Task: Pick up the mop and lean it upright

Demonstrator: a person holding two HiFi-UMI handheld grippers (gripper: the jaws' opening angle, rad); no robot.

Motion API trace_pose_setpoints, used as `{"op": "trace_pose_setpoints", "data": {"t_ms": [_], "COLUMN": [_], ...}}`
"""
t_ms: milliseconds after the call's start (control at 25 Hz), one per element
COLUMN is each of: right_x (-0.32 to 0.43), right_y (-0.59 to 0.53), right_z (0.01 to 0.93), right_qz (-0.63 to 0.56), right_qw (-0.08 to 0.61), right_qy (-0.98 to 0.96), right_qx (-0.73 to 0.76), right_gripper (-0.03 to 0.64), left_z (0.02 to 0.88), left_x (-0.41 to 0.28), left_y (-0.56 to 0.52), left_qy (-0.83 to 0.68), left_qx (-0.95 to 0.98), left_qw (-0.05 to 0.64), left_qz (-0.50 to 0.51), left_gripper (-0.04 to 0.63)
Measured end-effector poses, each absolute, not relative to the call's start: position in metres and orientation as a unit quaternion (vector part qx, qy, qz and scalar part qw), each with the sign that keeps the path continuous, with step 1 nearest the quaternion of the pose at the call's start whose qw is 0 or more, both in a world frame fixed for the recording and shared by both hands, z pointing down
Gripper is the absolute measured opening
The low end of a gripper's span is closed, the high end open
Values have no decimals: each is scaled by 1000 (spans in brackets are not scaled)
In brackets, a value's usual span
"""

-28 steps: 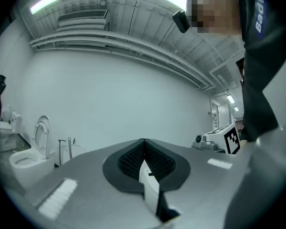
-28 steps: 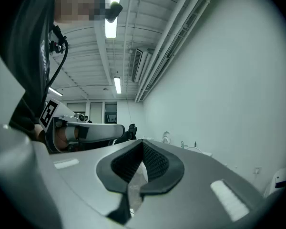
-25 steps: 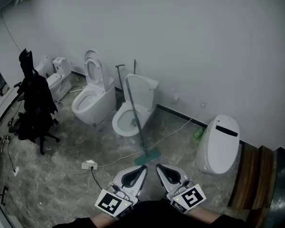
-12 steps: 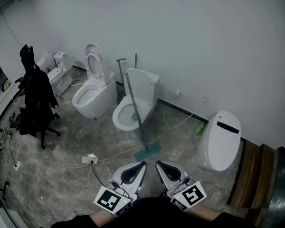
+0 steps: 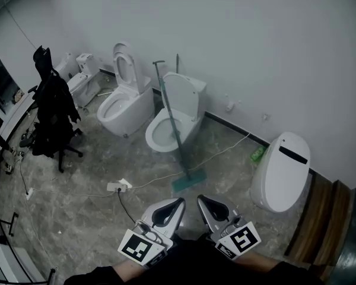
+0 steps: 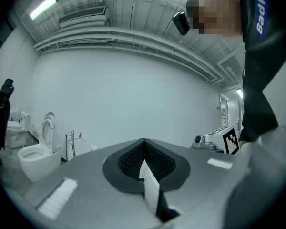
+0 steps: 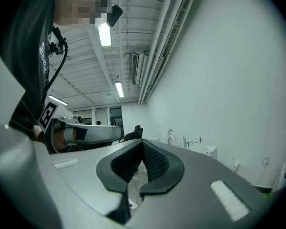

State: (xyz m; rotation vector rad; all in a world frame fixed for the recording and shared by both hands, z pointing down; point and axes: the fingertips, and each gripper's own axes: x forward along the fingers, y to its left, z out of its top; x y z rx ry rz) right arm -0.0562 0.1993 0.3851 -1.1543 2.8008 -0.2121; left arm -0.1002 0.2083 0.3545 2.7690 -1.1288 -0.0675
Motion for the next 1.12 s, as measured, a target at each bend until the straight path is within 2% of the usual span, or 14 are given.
{"op": "trace_pose_setpoints", "data": {"t_ms": [360, 640, 920, 1120], "right_x": [-60, -81, -128, -170], "right_y": [168, 91, -26, -97], "right_z": [394, 401, 404, 406], "right_qz": [-74, -65, -76, -84], "right_qw": [41, 26, 17, 5], "right_qy": [928, 922, 907, 897], "right_qx": [-363, -381, -415, -434], "right_gripper": [5, 5, 5, 5], "left_z": [361, 368, 365, 366], "left_x": [-101, -128, -182, -232], "left_y": [179, 102, -11, -86], "left_qy": [-383, -369, -351, -350], "left_qx": [920, 925, 933, 933], "left_qw": [80, 81, 65, 78], "left_qz": [-29, -44, -41, -38], "left_gripper": [11, 11, 11, 11]}}
